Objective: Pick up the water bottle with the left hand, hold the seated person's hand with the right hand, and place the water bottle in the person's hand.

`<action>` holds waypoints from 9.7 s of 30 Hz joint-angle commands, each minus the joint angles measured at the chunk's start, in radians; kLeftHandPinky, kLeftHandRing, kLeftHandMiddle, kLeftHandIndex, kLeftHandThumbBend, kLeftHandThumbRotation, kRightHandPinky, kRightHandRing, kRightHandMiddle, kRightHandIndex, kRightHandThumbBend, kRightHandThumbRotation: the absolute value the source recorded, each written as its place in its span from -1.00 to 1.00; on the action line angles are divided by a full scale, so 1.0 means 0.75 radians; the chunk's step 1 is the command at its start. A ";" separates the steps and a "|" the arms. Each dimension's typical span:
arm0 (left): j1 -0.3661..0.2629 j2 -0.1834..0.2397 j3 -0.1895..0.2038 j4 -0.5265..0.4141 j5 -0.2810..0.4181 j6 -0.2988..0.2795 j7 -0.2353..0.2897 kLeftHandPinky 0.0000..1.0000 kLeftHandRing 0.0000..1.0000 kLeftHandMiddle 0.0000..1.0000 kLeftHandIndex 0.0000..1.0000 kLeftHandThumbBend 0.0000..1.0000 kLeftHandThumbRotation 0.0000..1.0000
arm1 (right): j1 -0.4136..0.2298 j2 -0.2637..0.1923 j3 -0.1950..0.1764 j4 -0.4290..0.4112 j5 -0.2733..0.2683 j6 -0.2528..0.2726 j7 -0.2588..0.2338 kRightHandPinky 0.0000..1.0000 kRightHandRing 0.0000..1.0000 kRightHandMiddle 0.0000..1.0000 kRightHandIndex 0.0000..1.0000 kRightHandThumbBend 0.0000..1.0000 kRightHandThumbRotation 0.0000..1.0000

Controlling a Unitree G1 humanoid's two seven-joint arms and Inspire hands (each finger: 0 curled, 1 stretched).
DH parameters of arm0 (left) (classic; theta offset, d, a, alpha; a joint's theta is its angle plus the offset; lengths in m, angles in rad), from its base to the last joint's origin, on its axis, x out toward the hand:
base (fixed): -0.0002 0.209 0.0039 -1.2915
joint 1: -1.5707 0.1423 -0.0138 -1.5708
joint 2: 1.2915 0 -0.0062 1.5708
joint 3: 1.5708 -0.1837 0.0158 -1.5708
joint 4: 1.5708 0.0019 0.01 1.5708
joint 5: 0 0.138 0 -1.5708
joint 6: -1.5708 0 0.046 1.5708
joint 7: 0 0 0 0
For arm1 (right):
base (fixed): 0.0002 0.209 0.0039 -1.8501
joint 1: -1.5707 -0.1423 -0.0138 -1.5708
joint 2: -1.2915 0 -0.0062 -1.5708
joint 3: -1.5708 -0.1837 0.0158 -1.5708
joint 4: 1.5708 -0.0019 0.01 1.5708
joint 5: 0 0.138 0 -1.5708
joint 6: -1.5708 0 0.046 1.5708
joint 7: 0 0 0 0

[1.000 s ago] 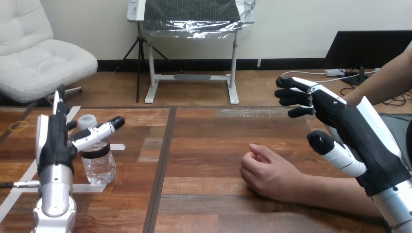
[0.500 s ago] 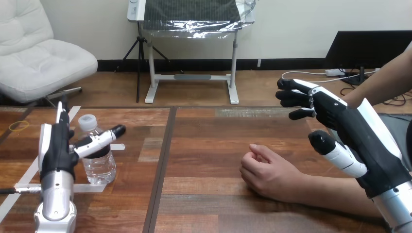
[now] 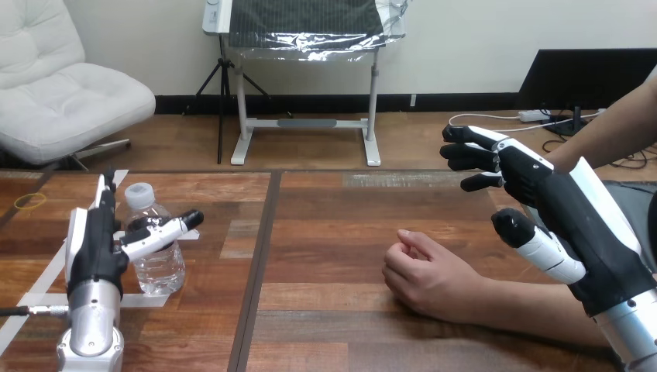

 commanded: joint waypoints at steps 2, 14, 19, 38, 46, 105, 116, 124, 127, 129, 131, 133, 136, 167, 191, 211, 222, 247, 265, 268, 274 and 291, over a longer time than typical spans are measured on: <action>-0.107 0.005 -0.027 0.019 0.010 0.018 0.008 0.87 1.00 1.00 1.00 1.00 -0.49 | -0.039 -0.013 -0.015 -0.078 0.013 0.002 -0.005 0.42 0.62 0.64 0.70 1.00 1.00; -0.122 -0.002 -0.024 0.075 -0.005 -0.002 -0.008 0.93 1.00 1.00 1.00 1.00 -0.50 | -0.033 -0.013 -0.016 -0.091 0.027 0.017 0.000 0.43 0.62 0.64 0.71 1.00 1.00; -0.126 -0.006 -0.026 0.082 -0.004 0.003 -0.009 0.95 1.00 1.00 1.00 1.00 -0.50 | -0.032 -0.011 -0.016 -0.088 0.029 0.009 0.000 0.43 0.63 0.64 0.71 1.00 1.00; -0.167 -0.009 -0.035 0.169 0.007 0.006 -0.004 0.99 1.00 1.00 1.00 0.99 -0.59 | -0.028 -0.010 -0.020 -0.089 0.046 0.005 0.009 0.45 0.64 0.65 0.71 1.00 1.00; -0.174 -0.010 -0.061 0.156 0.049 0.044 0.051 0.81 0.92 0.93 0.82 0.98 -0.60 | -0.025 -0.014 -0.021 -0.094 0.044 0.013 0.007 0.46 0.64 0.64 0.71 1.00 1.00; -0.287 -0.064 -0.049 0.267 0.008 0.077 0.301 -0.25 -0.05 0.04 0.08 0.65 -1.00 | -0.022 -0.004 -0.028 -0.071 0.079 -0.038 0.003 0.49 0.62 0.63 0.70 1.00 1.00; -0.294 -0.070 -0.054 0.280 0.015 0.065 0.330 -0.32 -0.19 -0.10 -0.04 0.43 -1.00 | -0.021 -0.001 -0.026 -0.071 0.090 -0.033 0.003 0.49 0.62 0.64 0.70 1.00 1.00; -0.283 -0.071 -0.062 0.273 0.024 0.037 0.345 -0.37 -0.25 -0.16 -0.09 0.37 -1.00 | -0.023 -0.003 -0.026 -0.065 0.083 -0.034 0.002 0.50 0.63 0.63 0.70 1.00 1.00; -0.279 -0.069 -0.068 0.275 0.033 0.026 0.353 -0.39 -0.27 -0.18 -0.10 0.35 -1.00 | -0.026 -0.004 -0.025 -0.059 0.081 -0.037 0.003 0.50 0.63 0.63 0.70 1.00 1.00; -0.277 -0.069 -0.070 0.273 0.036 0.023 0.357 -0.39 -0.27 -0.18 -0.10 0.35 -1.00 | -0.028 -0.005 -0.025 -0.056 0.080 -0.037 0.003 0.50 0.63 0.63 0.70 1.00 1.00; -0.272 -0.068 -0.073 0.265 0.040 0.016 0.359 -0.39 -0.27 -0.18 -0.10 0.34 -1.00 | -0.032 -0.007 -0.025 -0.049 0.071 -0.038 0.000 0.50 0.63 0.63 0.70 1.00 1.00; -0.264 -0.067 -0.075 0.250 0.040 0.008 0.361 -0.39 -0.27 -0.18 -0.10 0.34 -1.00 | -0.040 -0.006 -0.024 -0.037 0.055 -0.043 -0.007 0.49 0.62 0.63 0.69 1.00 1.00; -0.258 -0.067 -0.075 0.240 0.039 0.001 0.363 -0.38 -0.26 -0.17 -0.10 0.33 -1.00 | -0.046 -0.004 -0.024 -0.027 0.048 -0.047 -0.011 0.46 0.61 0.62 0.69 1.00 1.00; -0.093 -0.058 -0.107 -0.184 0.082 -0.099 0.345 -0.32 -0.21 -0.12 -0.11 0.35 -1.00 | -0.141 -0.127 -0.025 0.066 -0.260 0.027 -0.043 0.30 0.55 0.63 0.67 0.97 0.53; -0.003 -0.055 -0.110 -0.555 0.100 -0.060 0.267 -0.40 -0.24 -0.15 -0.13 0.35 -1.00 | -0.250 -0.308 0.012 0.219 -0.367 0.099 0.051 0.29 0.64 0.72 0.73 1.00 -0.03; 0.052 -0.059 -0.092 -0.771 0.095 -0.043 0.201 -0.41 -0.27 -0.17 -0.16 0.39 -1.00 | -0.313 -0.449 0.049 0.395 -0.442 0.048 0.098 0.65 0.73 0.74 0.74 1.00 -0.14; 0.056 -0.059 -0.081 -0.793 0.084 -0.058 0.182 -0.41 -0.29 -0.18 -0.17 0.37 -1.00 | -0.372 -0.517 0.107 0.544 -0.511 0.012 0.114 0.82 0.77 0.77 0.76 1.00 -0.05; 0.060 -0.084 -0.063 -0.822 0.033 -0.038 0.145 -0.41 -0.28 -0.18 -0.16 0.34 -1.00 | -0.438 -0.547 0.224 0.772 -0.639 0.051 0.095 0.77 0.81 0.81 0.80 1.00 -0.11; 0.052 -0.079 -0.061 -0.794 0.027 -0.065 0.140 -0.41 -0.29 -0.19 -0.17 0.34 -1.00 | -0.489 -0.526 0.324 0.888 -0.675 0.083 0.108 0.52 0.79 0.82 0.81 1.00 -0.16; 0.050 -0.078 -0.061 -0.791 0.029 -0.069 0.141 -0.41 -0.30 -0.20 -0.17 0.35 -1.00 | -0.494 -0.523 0.340 0.904 -0.681 0.086 0.103 0.51 0.79 0.82 0.81 1.00 -0.14; 0.048 -0.075 -0.059 -0.782 0.029 -0.077 0.140 -0.42 -0.30 -0.20 -0.18 0.35 -1.00 | -0.498 -0.507 0.366 0.900 -0.691 0.129 0.117 0.48 0.79 0.82 0.81 1.00 -0.15; 0.045 -0.074 -0.054 -0.775 0.017 -0.090 0.127 -0.43 -0.30 -0.20 -0.17 0.34 -1.00 | -0.511 -0.465 0.433 0.921 -0.686 0.238 0.124 0.39 0.75 0.81 0.81 1.00 -0.30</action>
